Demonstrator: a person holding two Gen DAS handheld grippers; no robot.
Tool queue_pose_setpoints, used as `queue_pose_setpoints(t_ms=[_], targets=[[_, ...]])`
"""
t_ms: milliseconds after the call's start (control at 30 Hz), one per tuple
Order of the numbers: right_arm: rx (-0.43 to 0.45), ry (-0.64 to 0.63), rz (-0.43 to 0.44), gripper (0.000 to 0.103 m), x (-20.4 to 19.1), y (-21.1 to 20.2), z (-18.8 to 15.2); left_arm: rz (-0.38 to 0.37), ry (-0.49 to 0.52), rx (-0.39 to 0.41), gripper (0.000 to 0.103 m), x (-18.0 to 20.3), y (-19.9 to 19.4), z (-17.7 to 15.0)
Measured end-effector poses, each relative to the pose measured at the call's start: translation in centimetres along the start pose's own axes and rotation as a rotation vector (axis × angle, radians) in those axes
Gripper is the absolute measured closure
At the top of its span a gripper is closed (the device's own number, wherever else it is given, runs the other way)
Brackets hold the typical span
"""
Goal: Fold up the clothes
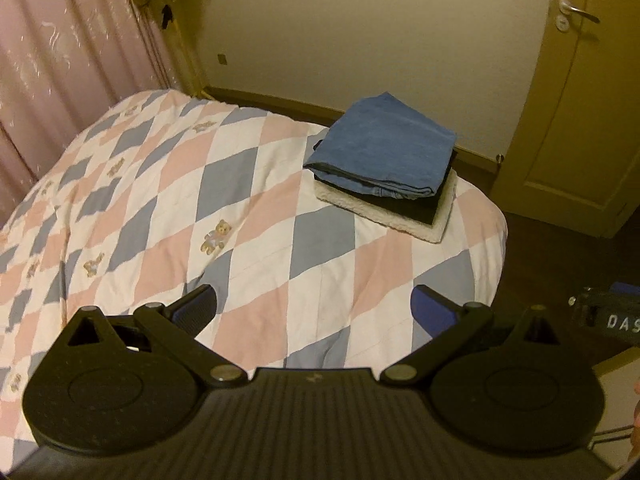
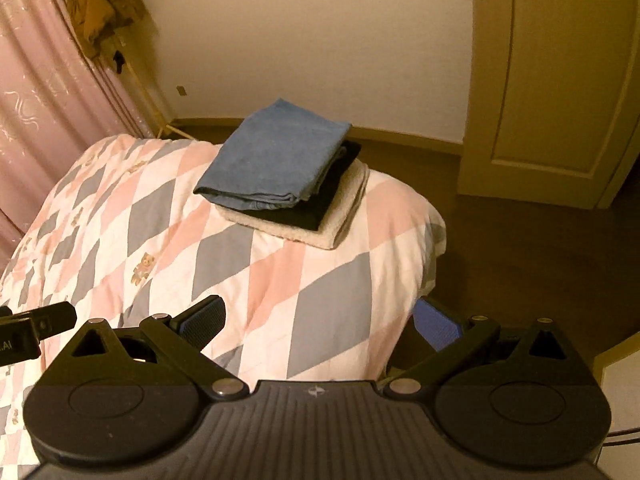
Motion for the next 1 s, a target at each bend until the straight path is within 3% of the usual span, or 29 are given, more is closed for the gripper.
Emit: queue_pose_setpoints(t_ms=[367,500,667,1000], targets=[[-0.087,-0.073,-0.085,0.000,-1.3,1.4,-2.0,-0.015,-0.013,-0.062,0.001,-0.3,1.1,-0.9],[-0.090,-0.075,-0.088,0.000,-2.0,1.5,-1.9,-0.020,-0.007,-0.065,0.001,-0.6,1.4,-1.4],[-0.107,-0.079,-0.097,0.000,-2.4,2.2,-1.9,-0.081,-0.042,-0.088,0.001,-1.3,2.2,-1.7],[-0.113,-0.086,-0.099,0.000,-3.3,3.6,-1.2,-0.060,-0.030,-0.117,0.001,-2.1,4.2,-1.0]])
Point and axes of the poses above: each gripper's, at about its wrist camera, not at the fingertips, and y roughly the way its jaws point, x to its right, z to its top, the point moved 1 cm from there along y, roughly the way its jaws point, and after that the axes turned 7 degrees about y, right-handed, at the moved point
